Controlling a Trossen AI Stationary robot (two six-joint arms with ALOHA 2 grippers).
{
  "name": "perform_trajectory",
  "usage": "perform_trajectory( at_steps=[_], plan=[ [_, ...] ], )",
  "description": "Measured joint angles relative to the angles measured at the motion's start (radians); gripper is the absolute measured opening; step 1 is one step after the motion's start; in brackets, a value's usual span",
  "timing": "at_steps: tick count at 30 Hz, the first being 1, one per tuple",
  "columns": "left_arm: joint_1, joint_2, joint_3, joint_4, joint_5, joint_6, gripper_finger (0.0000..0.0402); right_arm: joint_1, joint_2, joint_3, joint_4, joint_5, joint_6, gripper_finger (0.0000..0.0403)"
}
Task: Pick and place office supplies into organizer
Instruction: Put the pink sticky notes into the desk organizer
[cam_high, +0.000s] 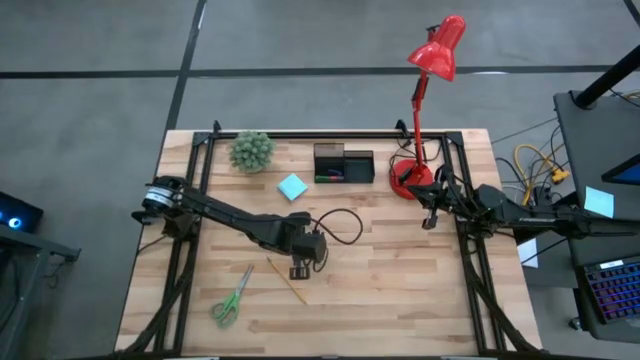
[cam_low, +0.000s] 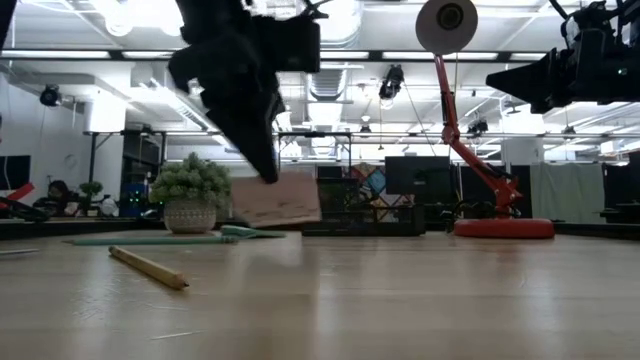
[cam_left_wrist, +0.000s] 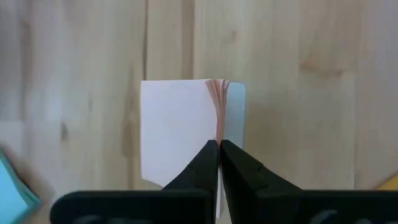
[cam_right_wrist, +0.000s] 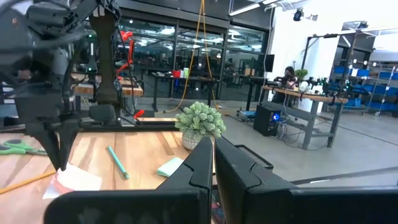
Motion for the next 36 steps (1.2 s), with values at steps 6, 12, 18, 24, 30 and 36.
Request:
perform_trajectory(
  at_steps=[6,12,18,24,30,36],
  plan=[
    [0.037,0.0,0.053,0.019,-0.053,0.093,0.0,0.0,0.0,0.0,0.0,0.0,0.0,0.0009],
    [0.089,0.0,0.079,0.15,-0.059,0.226,0.0,0.0,0.0,0.0,0.008,0.0,0.005,0.0009],
    [0.152,0.0,0.097,0.244,-0.072,0.357,0.0,0.0,0.0,0.0,0.008,0.0,0.016,0.0009],
    [0.227,0.014,0.095,0.364,-0.076,0.429,0.0,0.0,0.0,0.0,0.008,0.0,0.016,0.0009],
    [0.289,0.051,0.095,0.483,-0.076,0.489,0.0,0.0,0.0,0.0,0.008,0.0,0.016,0.0009],
    [0.341,0.094,0.096,0.593,-0.095,0.514,0.0,0.0,0.0,0.0,0.008,0.0,0.016,0.0008]
  ],
)
